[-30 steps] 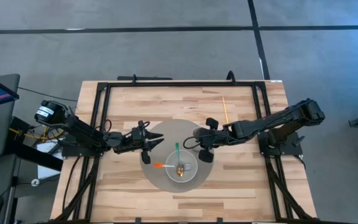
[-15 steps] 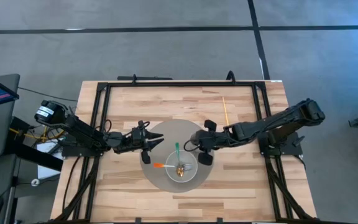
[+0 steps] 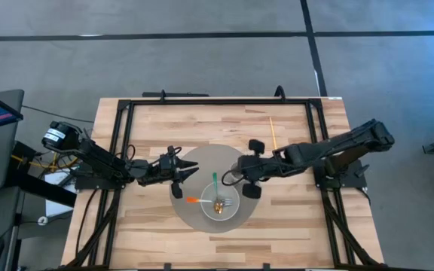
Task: Pick & Place Utensil
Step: Put the yellow straw into the gray cup
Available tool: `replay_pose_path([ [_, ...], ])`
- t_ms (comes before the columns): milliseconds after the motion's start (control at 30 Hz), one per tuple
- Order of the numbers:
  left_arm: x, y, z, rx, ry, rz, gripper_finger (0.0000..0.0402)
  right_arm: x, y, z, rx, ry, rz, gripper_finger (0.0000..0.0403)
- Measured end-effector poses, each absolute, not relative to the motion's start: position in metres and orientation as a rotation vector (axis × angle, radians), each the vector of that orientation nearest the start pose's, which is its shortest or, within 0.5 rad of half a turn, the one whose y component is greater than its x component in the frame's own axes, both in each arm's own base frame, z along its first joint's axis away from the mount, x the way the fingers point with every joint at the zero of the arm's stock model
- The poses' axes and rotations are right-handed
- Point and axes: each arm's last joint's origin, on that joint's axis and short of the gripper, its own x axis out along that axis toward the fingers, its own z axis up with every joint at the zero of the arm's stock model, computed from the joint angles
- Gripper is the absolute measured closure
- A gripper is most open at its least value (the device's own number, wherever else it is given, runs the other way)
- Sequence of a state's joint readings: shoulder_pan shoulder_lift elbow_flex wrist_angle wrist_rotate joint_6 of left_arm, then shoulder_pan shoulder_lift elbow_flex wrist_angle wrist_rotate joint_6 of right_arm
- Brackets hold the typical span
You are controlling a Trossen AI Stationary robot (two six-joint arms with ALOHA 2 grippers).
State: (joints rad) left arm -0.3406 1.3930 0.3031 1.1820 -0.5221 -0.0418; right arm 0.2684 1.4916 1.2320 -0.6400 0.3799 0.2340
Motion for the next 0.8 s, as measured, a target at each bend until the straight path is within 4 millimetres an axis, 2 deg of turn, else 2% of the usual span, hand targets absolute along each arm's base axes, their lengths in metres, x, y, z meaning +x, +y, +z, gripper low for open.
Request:
replay_pose_path([
  [233, 0.224, -0.064, 0.182, -0.080, -0.088, 0.180, 0.0315, 0.277, 0.057, 0.315, -0.169, 0.924, -0.463, 0.0346],
  [367, 0.224, -0.064, 0.182, -0.080, -0.087, 0.180, 0.0315, 0.249, 0.044, 0.322, -0.132, 0.929, -0.596, 0.0346],
  [433, 0.224, -0.064, 0.182, -0.080, -0.088, 0.179, 0.0315, 0.233, 0.034, 0.318, -0.102, 0.915, -0.672, 0.0346],
  [567, 0.224, -0.064, 0.182, -0.080, -0.088, 0.180, 0.0315, 0.204, 0.012, 0.288, -0.005, 0.898, -0.783, 0.0346],
  [700, 0.224, -0.064, 0.182, -0.080, -0.088, 0.180, 0.0315, 0.193, -0.013, 0.247, 0.146, 0.816, -0.898, 0.0346],
  [800, 0.224, -0.064, 0.182, -0.080, -0.088, 0.180, 0.0315, 0.187, -0.031, 0.218, 0.191, 0.794, -0.975, 0.0346],
])
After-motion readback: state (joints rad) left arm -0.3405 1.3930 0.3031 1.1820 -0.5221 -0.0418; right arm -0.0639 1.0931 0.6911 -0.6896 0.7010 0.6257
